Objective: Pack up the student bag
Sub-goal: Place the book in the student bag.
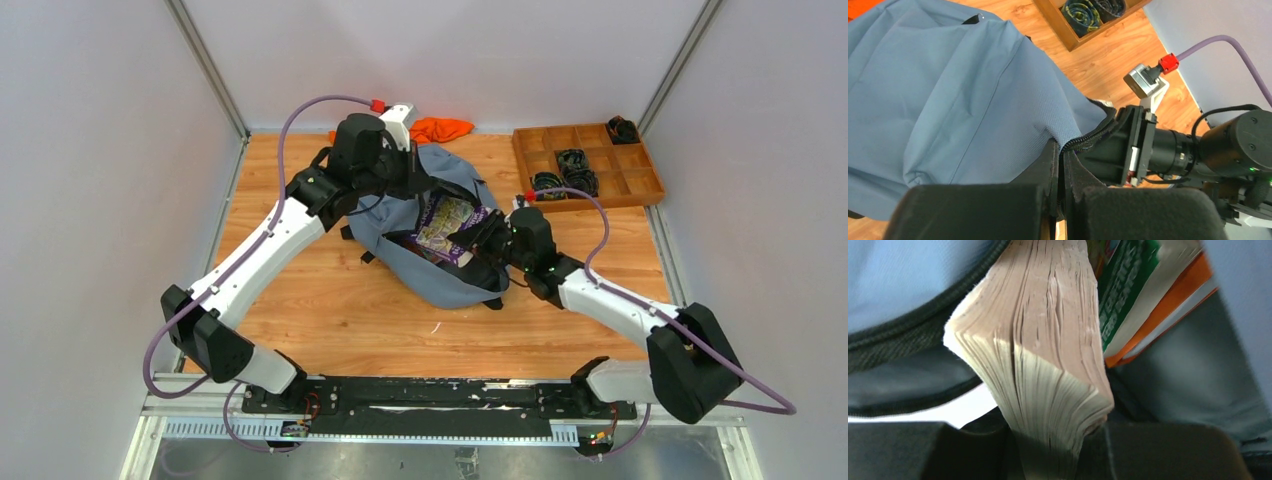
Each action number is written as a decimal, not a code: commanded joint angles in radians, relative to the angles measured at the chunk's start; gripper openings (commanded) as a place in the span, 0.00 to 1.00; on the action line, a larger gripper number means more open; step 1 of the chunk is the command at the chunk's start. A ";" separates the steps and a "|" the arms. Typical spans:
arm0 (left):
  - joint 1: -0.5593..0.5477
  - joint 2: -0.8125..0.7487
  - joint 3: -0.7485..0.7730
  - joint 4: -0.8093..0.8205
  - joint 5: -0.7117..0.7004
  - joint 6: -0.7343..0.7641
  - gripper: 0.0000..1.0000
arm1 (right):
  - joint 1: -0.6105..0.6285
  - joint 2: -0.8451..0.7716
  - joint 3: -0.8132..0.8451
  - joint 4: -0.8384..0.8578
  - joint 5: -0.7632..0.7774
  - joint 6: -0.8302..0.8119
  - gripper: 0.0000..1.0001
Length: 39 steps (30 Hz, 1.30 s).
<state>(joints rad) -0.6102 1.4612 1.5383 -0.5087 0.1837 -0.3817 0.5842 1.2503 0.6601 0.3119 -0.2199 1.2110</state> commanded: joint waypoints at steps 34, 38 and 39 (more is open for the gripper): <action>0.037 -0.034 -0.054 0.077 0.136 -0.013 0.00 | 0.123 0.091 0.228 -0.335 0.244 -0.257 0.96; 0.036 -0.009 -0.062 0.080 0.171 -0.002 0.00 | 0.111 -0.002 0.175 -0.431 0.323 -0.280 0.97; 0.037 0.004 -0.063 0.079 0.193 0.006 0.00 | 0.108 -0.032 0.163 -0.458 0.346 -0.290 0.97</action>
<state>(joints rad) -0.5781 1.4475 1.4815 -0.4892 0.2947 -0.3962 0.6998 1.3029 0.8761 0.0135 0.0380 0.9859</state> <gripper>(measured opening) 0.024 0.964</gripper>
